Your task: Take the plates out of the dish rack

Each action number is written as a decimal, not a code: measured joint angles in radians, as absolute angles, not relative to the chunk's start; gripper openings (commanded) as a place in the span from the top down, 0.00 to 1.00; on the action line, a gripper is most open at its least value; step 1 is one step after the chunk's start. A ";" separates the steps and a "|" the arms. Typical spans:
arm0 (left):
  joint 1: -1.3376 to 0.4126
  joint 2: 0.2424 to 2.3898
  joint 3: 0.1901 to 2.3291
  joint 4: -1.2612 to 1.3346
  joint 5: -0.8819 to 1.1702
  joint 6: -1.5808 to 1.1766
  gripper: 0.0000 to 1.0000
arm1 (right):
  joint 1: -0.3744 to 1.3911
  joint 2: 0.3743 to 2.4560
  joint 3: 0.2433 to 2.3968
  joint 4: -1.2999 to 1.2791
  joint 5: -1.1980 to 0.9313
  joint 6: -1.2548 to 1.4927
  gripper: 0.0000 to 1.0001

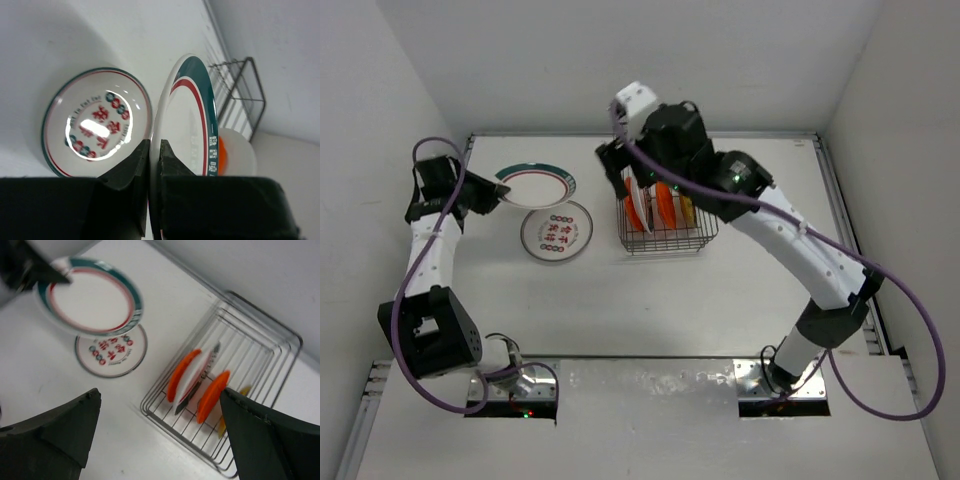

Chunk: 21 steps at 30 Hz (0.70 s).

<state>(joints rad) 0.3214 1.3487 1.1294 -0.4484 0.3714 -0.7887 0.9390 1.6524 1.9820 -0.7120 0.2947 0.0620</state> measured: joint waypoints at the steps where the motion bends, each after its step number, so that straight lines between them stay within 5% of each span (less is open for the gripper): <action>1: 0.318 1.349 1.100 -0.422 0.348 -0.793 1.00 | 0.899 1.662 2.010 -0.728 0.298 0.112 0.02; 10: 0.307 1.475 0.933 -0.305 0.226 -0.794 1.00 | 0.743 1.715 2.011 -0.854 0.304 0.360 0.01; 15: 0.307 1.471 0.858 -0.260 0.209 -0.783 0.86 | 0.747 1.776 2.027 -0.899 0.299 0.396 0.01; 21: 0.286 1.480 0.799 -0.247 0.199 -0.763 0.57 | 0.731 1.934 2.142 -0.967 0.293 0.461 0.01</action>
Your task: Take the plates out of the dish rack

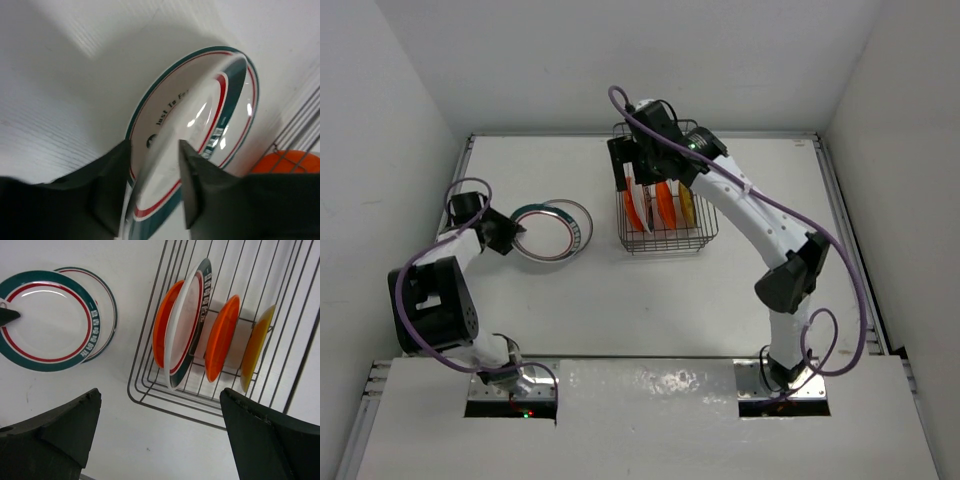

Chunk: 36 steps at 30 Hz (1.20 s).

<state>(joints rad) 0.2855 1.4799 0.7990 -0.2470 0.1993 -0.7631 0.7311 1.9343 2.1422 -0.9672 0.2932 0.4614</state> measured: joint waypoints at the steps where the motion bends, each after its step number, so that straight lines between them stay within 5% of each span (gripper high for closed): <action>1: 0.278 1.487 0.801 -0.249 0.191 -0.756 0.46 | 0.728 1.954 2.158 -0.978 0.287 0.474 0.01; 6: 0.203 1.558 0.879 -0.375 0.105 -0.728 0.00 | 0.697 2.040 2.215 -1.018 0.274 0.557 0.01; 12: 0.090 1.632 0.959 -0.523 -0.022 -0.713 0.00 | 0.677 2.096 2.175 -1.012 0.256 0.612 0.02; 18: 0.072 1.601 0.968 -0.690 -0.143 -0.714 0.00 | 0.669 2.119 2.119 -0.941 0.219 0.603 0.36; 20: 0.072 1.564 0.995 -0.739 -0.174 -0.710 0.00 | 0.668 2.122 2.097 -0.903 0.202 0.592 0.59; 24: 0.072 1.482 1.106 -0.800 -0.194 -0.680 0.00 | 0.659 2.124 2.044 -0.831 0.172 0.580 0.71; 27: 0.072 1.414 1.174 -0.798 -0.146 -0.637 0.00 | 0.645 2.130 2.018 -0.793 0.148 0.564 0.97; 36: 0.078 1.304 1.258 -0.744 0.160 -0.601 0.00 | 0.628 2.074 1.915 -0.688 0.057 0.548 1.00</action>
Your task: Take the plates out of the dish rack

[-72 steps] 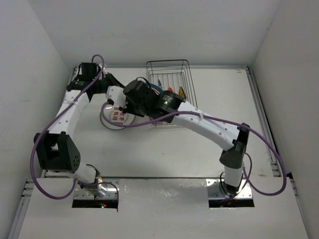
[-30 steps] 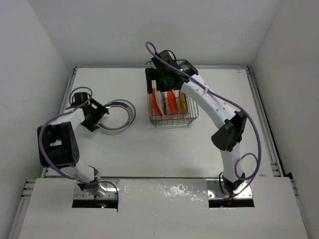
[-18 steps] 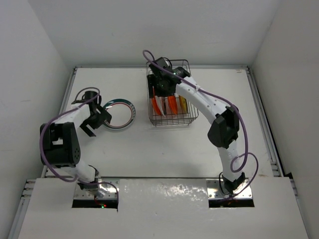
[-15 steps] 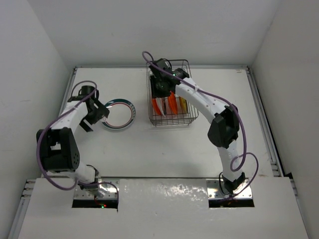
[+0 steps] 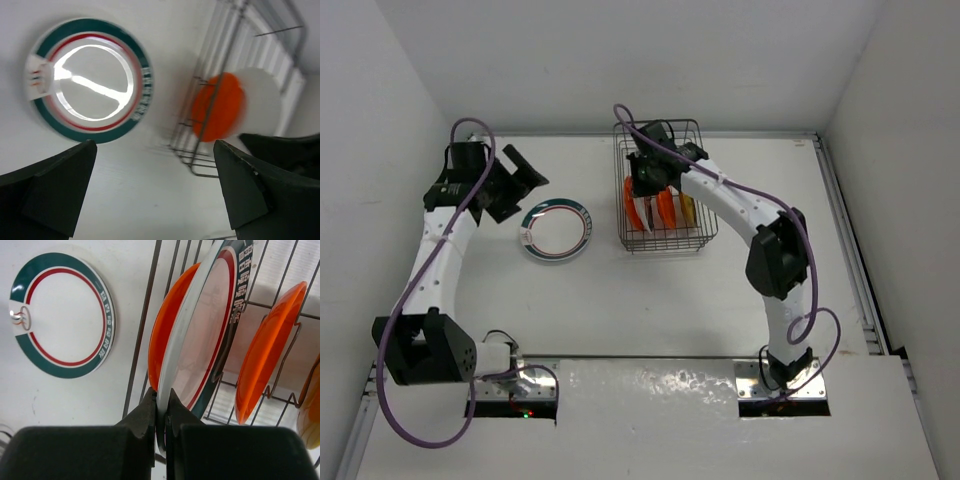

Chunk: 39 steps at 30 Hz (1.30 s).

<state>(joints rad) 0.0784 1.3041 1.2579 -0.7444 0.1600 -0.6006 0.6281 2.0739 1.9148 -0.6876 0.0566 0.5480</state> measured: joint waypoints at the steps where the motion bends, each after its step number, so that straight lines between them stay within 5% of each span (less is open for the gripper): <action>1: 0.080 1.298 1.255 -0.717 0.206 -0.622 0.00 | 0.626 2.065 1.908 -0.685 0.049 0.545 1.00; 9: 0.080 1.258 1.154 -0.404 0.495 -0.873 0.00 | 0.625 1.897 1.904 -0.655 -0.020 0.489 1.00; 18: 0.067 1.311 1.383 -0.389 0.562 -0.970 0.00 | 0.655 1.770 2.051 -0.727 -0.237 0.214 1.00; 28: 0.023 1.361 1.421 -0.533 0.551 -0.962 0.00 | 1.028 1.703 1.848 -0.925 0.292 -0.270 1.00; 34: -0.048 1.414 1.421 -0.629 0.551 -0.913 0.00 | 1.106 1.721 1.869 -0.916 0.463 -0.387 1.00; 37: -0.064 1.425 1.419 -0.673 0.547 -0.889 0.17 | 1.109 1.759 1.905 -0.905 0.497 -0.405 1.00; 39: -0.066 1.425 1.412 -0.679 0.548 -0.882 0.42 | 1.110 1.784 1.924 -0.896 0.499 -0.409 1.00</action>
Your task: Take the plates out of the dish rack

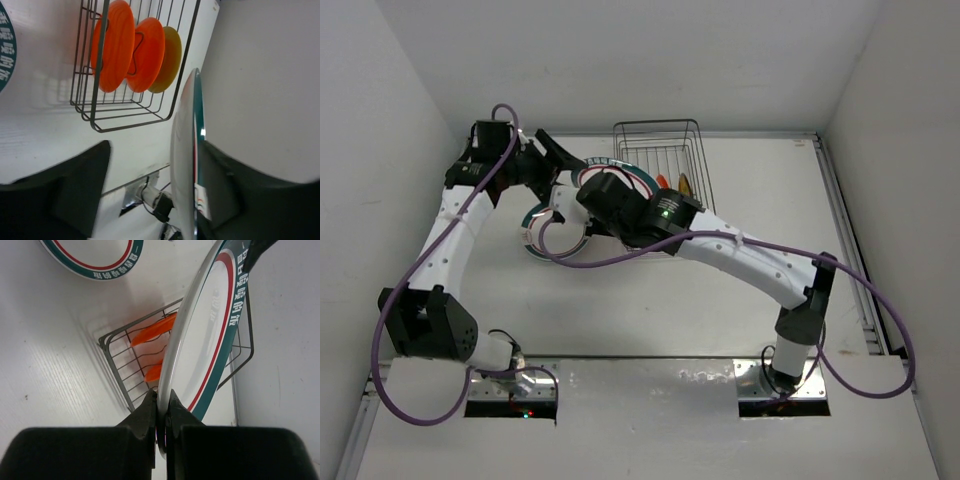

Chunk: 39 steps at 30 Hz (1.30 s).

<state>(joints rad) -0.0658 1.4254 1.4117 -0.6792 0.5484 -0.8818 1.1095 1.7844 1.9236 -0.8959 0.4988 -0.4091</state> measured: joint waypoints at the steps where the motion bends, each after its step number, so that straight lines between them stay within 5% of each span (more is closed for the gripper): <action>1: -0.067 1.425 1.407 -0.678 0.551 -0.877 0.48 | 1.110 1.795 1.929 -0.891 0.499 -0.410 1.00; 5: -0.069 1.427 1.404 -0.677 0.561 -0.871 1.00 | 1.115 1.842 1.948 -0.869 0.498 -0.410 1.00; 7: -0.071 1.427 1.404 -0.682 0.540 -0.855 1.00 | 1.118 1.859 1.948 -0.859 0.519 -0.420 0.90; 8: -0.072 1.429 1.404 -0.695 0.527 -0.838 1.00 | 1.122 1.864 1.948 -0.855 0.528 -0.420 0.34; 9: -0.072 1.429 1.404 -0.715 0.509 -0.827 1.00 | 1.123 1.865 1.947 -0.850 0.535 -0.407 0.10; 10: -0.067 1.429 1.404 -0.730 0.488 -0.821 1.00 | 1.123 1.863 1.945 -0.834 0.540 -0.396 0.01; 17: 0.129 1.320 1.240 -0.667 0.344 -0.813 1.00 | 1.086 1.636 1.703 -0.674 0.501 -0.208 0.01; 26: 0.207 1.301 0.942 -0.435 0.120 -0.781 1.00 | 0.745 1.306 1.393 -0.601 0.348 0.149 0.01; 28: 0.204 1.334 0.912 -0.401 0.112 -0.771 0.95 | 0.730 1.302 1.380 -0.605 0.329 0.180 0.01; 32: 0.204 1.392 0.892 -0.350 0.101 -0.761 0.68 | 0.689 1.302 1.361 -0.622 0.285 0.220 0.01; 33: 0.204 1.394 0.888 -0.338 0.094 -0.760 0.59 | 0.667 1.302 1.357 -0.629 0.274 0.232 0.01; 34: 0.204 1.395 0.884 -0.331 0.089 -0.757 0.33 | 0.640 1.302 1.354 -0.638 0.258 0.245 0.01; 36: 0.204 1.398 0.884 -0.327 0.081 -0.756 0.13 | 0.569 1.311 1.355 -0.672 0.234 0.286 0.01; 39: 0.204 1.428 0.897 -0.363 0.060 -0.741 0.00 | 0.472 1.365 1.397 -0.744 0.199 0.351 0.01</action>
